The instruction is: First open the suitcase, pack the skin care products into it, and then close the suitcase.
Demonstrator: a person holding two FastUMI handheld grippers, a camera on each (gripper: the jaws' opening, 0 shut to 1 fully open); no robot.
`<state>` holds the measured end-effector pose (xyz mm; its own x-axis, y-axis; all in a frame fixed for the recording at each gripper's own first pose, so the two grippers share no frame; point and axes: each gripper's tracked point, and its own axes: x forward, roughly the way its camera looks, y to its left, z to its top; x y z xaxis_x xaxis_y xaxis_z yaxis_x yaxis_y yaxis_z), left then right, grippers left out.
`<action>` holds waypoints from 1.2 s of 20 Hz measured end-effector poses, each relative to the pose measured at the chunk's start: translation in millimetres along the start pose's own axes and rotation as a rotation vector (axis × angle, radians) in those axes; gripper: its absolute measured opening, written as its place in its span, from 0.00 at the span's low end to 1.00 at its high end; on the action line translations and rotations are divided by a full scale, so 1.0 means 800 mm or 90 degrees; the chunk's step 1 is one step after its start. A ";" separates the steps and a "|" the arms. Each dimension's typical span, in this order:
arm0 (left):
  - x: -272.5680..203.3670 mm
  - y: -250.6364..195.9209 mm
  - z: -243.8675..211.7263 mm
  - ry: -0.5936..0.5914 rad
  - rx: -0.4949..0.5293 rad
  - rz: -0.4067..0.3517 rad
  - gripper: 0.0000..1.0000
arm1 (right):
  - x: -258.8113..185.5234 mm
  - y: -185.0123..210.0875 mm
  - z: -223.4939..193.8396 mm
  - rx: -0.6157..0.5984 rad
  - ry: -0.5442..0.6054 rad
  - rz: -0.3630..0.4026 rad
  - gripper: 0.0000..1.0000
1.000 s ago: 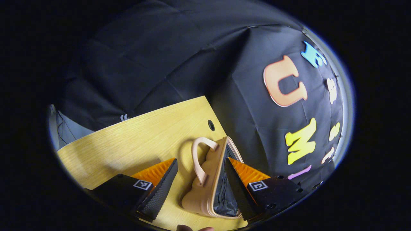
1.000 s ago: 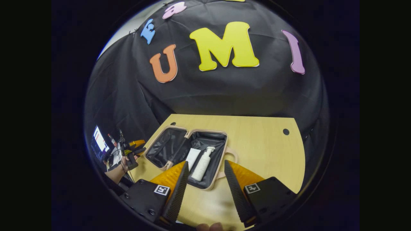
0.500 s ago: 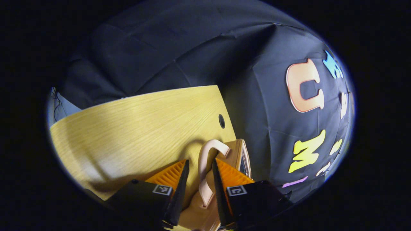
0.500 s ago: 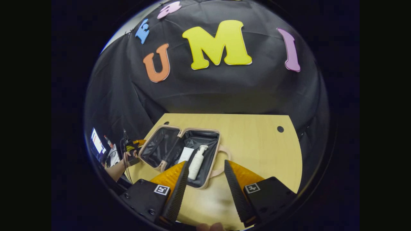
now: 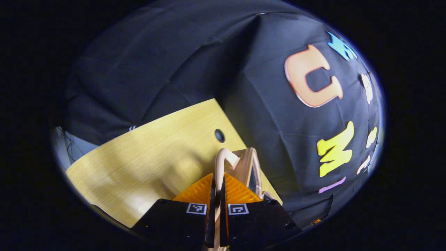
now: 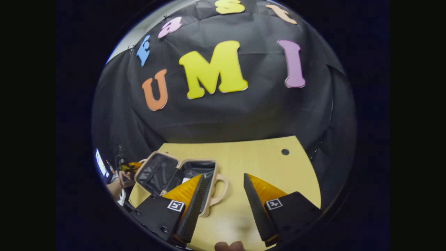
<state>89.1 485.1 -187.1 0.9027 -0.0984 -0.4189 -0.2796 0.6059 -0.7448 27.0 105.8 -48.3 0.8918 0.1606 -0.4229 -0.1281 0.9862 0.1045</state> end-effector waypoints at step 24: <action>0.038 -0.384 -0.450 0.052 0.682 -0.109 0.12 | -0.143 -0.241 0.003 -0.024 -0.136 -0.215 0.67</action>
<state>84.4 12.3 -158.1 0.8670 -0.2750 -0.4156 0.3137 0.9492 0.0263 -49.5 -103.0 -18.0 0.9563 -0.1805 -0.2299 0.1751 0.9836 -0.0437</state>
